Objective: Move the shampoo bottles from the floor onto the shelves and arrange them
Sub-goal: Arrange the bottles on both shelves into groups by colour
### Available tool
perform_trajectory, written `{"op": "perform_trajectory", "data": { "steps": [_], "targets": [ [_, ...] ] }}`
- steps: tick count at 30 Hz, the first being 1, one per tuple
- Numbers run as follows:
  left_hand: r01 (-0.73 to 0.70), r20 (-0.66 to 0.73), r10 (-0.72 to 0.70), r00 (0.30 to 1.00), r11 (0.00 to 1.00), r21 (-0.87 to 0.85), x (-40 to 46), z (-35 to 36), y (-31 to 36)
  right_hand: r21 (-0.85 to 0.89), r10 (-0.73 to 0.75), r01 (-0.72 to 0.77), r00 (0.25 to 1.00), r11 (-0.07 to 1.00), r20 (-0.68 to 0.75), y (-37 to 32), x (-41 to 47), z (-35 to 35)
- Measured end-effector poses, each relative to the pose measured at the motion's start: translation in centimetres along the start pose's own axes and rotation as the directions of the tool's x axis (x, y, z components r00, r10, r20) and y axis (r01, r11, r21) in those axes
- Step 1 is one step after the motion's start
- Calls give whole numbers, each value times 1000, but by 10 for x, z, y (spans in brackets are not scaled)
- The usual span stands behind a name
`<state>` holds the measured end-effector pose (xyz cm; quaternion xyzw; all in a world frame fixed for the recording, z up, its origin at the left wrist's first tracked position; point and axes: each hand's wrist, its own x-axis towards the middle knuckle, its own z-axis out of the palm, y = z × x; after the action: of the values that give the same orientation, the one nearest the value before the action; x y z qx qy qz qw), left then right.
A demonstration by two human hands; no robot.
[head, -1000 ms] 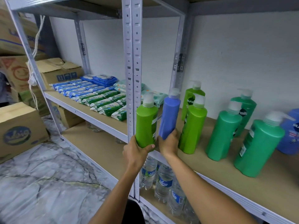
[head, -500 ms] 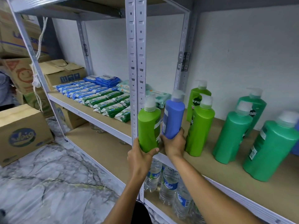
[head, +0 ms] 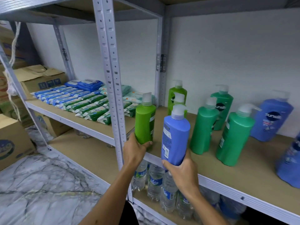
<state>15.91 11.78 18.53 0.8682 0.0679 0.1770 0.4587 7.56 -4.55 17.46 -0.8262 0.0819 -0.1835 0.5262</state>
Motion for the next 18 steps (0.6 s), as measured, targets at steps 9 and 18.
{"op": "perform_trajectory", "data": {
  "steps": [9, 18],
  "targets": [
    [69, 61, -80, 995, 984, 165, 22, 39, 28, -45, 55, -64, 983, 997, -177, 28, -15, -72],
    [-310, -193, 327, 925, 944, 113, -87, 101, 84, -106, 86, -133, 928, 985, -363, 59, -26, -141]
  ]
}}
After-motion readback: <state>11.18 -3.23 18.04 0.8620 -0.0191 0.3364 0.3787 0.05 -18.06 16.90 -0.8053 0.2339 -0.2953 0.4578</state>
